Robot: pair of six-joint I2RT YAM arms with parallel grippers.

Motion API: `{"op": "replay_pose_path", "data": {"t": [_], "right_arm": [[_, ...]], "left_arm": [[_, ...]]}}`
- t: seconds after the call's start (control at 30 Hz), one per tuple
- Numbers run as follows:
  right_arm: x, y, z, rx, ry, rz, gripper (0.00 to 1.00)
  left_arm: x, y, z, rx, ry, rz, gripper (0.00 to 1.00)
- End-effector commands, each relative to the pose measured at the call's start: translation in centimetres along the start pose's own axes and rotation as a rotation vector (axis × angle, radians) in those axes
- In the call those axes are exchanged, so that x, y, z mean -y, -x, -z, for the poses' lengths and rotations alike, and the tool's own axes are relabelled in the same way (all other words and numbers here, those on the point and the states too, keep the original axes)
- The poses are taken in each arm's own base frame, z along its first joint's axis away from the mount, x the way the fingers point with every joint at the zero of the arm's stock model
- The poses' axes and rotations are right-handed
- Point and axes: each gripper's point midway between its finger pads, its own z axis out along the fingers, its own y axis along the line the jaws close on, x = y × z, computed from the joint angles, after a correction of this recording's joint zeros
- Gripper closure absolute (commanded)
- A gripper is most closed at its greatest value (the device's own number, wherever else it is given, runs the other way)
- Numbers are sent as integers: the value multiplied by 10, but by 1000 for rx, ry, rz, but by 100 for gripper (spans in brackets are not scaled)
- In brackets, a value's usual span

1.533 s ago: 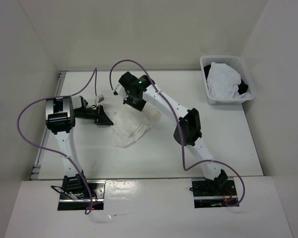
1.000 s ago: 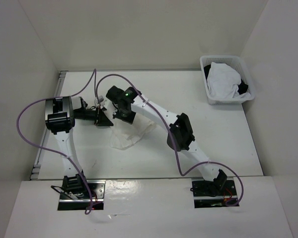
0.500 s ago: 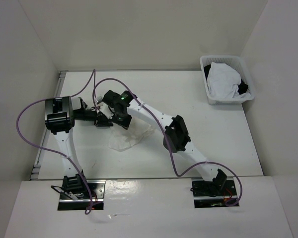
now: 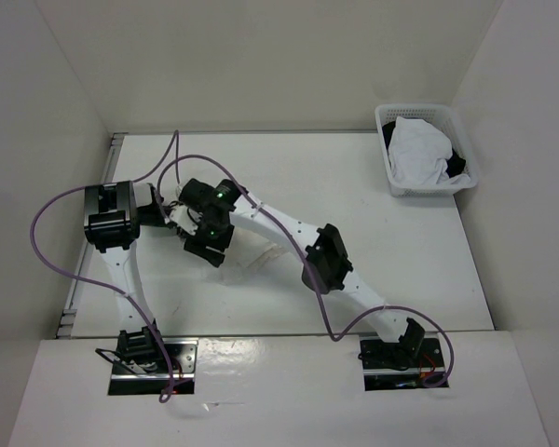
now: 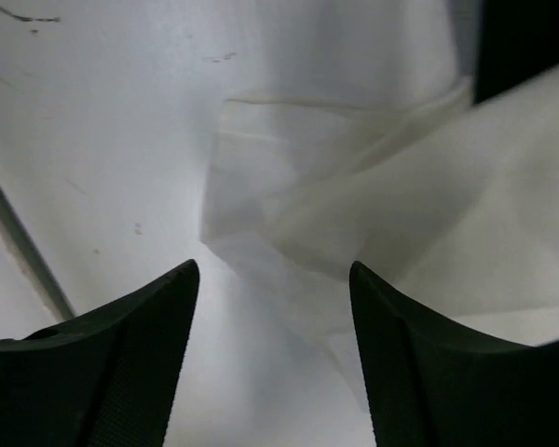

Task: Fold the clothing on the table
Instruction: Fold the skirt

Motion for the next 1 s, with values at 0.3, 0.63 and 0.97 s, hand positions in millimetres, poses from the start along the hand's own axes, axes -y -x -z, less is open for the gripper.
{"op": "replay_pose_path", "data": {"t": [0.3, 0.63, 0.97], "right_arm": [[-62, 27, 107, 209, 164, 178, 19], [25, -51, 183, 224, -5, -13, 19], [55, -163, 202, 263, -195, -240, 16]], "left_arm": [[-6, 0, 20, 15, 63, -102, 83], [9, -22, 118, 124, 201, -137, 32], [123, 16, 113, 174, 182, -395, 26]]}}
